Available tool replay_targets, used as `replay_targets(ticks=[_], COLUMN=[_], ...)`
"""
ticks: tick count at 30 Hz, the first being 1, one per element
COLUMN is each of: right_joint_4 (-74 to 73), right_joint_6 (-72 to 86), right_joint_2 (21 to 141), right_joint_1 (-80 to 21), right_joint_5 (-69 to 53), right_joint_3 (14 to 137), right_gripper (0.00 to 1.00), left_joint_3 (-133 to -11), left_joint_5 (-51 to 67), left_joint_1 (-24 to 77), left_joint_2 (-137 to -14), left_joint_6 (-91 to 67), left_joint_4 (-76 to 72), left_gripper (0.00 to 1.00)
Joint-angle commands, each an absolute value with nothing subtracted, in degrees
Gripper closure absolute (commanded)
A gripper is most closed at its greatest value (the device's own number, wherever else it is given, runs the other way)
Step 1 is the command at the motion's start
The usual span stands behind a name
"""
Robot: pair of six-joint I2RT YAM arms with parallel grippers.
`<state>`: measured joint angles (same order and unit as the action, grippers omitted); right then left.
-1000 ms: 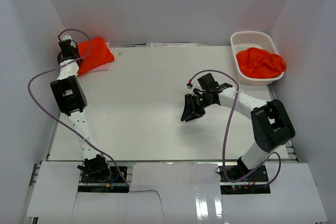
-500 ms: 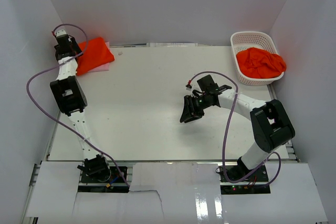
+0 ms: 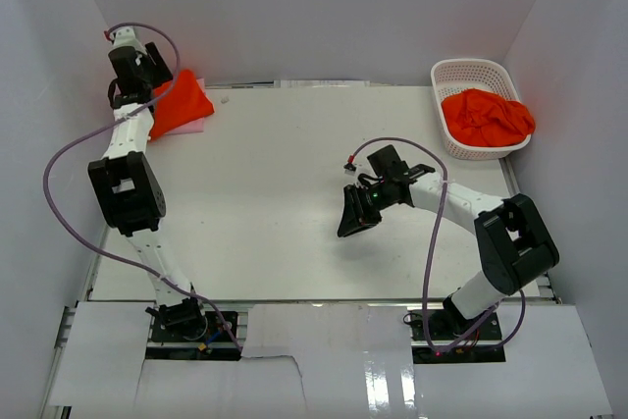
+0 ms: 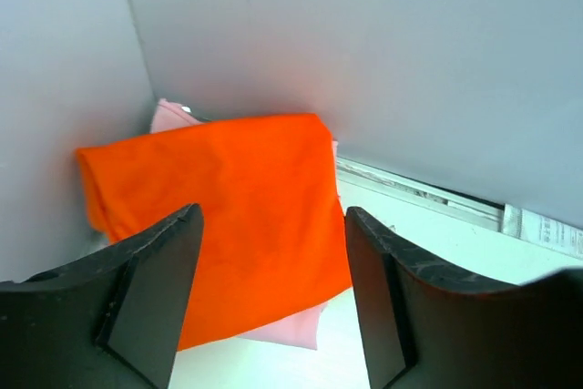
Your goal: Fold and stack the t-shirts
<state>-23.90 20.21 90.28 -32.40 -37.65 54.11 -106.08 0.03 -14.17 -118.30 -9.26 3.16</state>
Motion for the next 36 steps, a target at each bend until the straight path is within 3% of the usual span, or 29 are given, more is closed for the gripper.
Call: replay_targets(ticks=[1, 4, 8, 10, 15, 17, 24, 30, 36], right_joint_4=[-27.1, -30.8, -33.7, -34.7, -35.0, -34.5, -35.6, -35.7, -36.4], right_joint_6=[18.6, 17.8, 17.2, 17.1, 17.2, 17.6, 17.8, 18.5, 18.6], right_joint_2=[86.8, 86.0, 85.5, 85.5, 86.0, 86.7, 89.0, 90.0, 90.2], right_joint_1=[-33.1, -33.5, -33.7, -33.8, -33.9, -34.0, -35.0, -35.6, -35.9], right_joint_5=[-38.8, -37.4, -37.4, -37.4, -37.7, -38.2, -38.3, -38.4, -38.1], right_joint_3=[56.8, 59.7, 61.4, 61.6, 61.1, 61.1, 63.2, 63.9, 63.9], right_gripper=[0.72, 0.9, 0.91, 0.87, 0.8, 0.79, 0.78, 0.77, 0.77], left_joint_3=[-99.7, -95.6, -100.7, -103.5, -98.6, -97.3, -101.7, -102.0, -102.4], left_joint_5=[2.6, 0.4, -1.1, 2.0, -2.1, -2.5, -5.4, -8.6, -14.1], left_joint_1=[-14.2, -14.0, -14.0, -13.9, -13.7, -13.7, -13.6, -13.6, -13.7], left_joint_2=[-118.5, -121.0, -126.2, -129.5, -131.8, -132.1, -136.8, -139.5, -143.8], left_joint_6=[-10.5, -9.1, -6.8, -3.5, 2.8, 3.8, 6.9, 9.9, 11.8], left_joint_4=[-3.5, -9.1, -9.1, -9.5, -22.5, -26.1, -28.1, -33.4, -41.6], left_gripper=[0.27, 0.47, 0.74, 0.79, 0.65, 0.54, 0.53, 0.41, 0.17])
